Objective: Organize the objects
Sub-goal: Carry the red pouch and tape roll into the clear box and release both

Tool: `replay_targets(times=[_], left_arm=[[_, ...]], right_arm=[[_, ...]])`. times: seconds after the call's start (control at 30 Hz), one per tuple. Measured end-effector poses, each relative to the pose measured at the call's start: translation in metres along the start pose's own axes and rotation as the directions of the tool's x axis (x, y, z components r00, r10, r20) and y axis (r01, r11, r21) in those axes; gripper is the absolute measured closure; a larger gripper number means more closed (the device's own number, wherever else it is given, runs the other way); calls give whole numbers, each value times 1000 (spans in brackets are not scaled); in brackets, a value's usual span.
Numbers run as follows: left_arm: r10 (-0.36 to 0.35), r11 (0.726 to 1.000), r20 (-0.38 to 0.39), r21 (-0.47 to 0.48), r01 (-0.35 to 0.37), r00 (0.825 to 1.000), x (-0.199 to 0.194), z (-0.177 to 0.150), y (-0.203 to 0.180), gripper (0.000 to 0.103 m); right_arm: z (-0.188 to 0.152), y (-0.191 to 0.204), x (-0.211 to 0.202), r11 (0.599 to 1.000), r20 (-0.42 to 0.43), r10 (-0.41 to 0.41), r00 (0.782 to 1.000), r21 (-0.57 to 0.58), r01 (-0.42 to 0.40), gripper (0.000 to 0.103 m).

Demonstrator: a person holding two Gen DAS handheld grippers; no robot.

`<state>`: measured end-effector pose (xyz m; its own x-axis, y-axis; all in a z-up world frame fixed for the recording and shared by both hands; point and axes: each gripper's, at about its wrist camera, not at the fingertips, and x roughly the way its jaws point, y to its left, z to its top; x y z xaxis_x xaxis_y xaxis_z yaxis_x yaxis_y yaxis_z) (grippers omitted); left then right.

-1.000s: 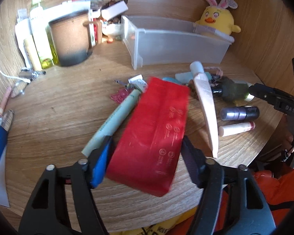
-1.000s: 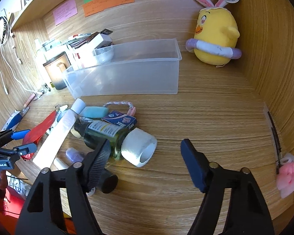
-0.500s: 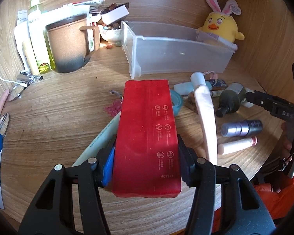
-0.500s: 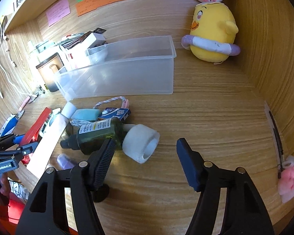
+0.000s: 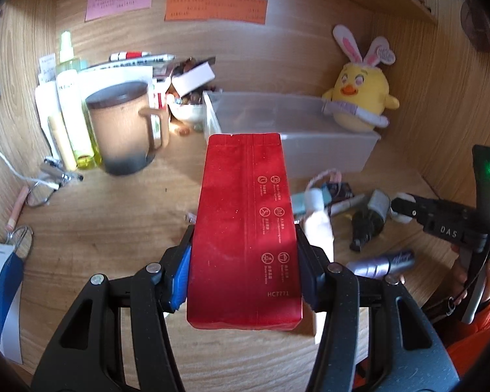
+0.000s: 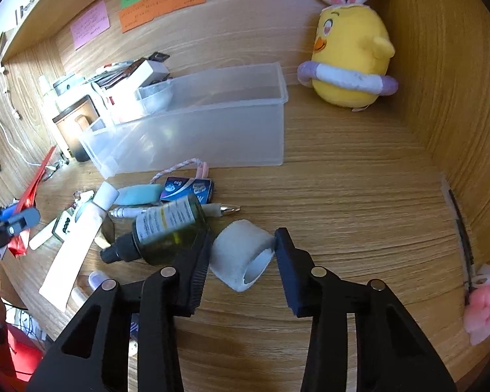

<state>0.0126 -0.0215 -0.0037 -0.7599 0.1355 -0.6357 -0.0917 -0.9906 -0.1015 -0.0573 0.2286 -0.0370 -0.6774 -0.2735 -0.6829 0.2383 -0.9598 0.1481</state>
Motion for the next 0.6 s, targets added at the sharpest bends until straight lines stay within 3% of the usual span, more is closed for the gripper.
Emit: replay_targets(times=[0.27, 0.6], left_arm=[[-13, 1000, 64, -28, 15, 998, 5, 24, -3, 49], [-21, 1000, 90, -13, 23, 996, 23, 58, -9, 49]], right_arm=[[26, -1, -19, 1000, 100, -9, 995, -8, 9, 67], [57, 15, -15, 997, 152, 8, 988, -77, 4, 67]])
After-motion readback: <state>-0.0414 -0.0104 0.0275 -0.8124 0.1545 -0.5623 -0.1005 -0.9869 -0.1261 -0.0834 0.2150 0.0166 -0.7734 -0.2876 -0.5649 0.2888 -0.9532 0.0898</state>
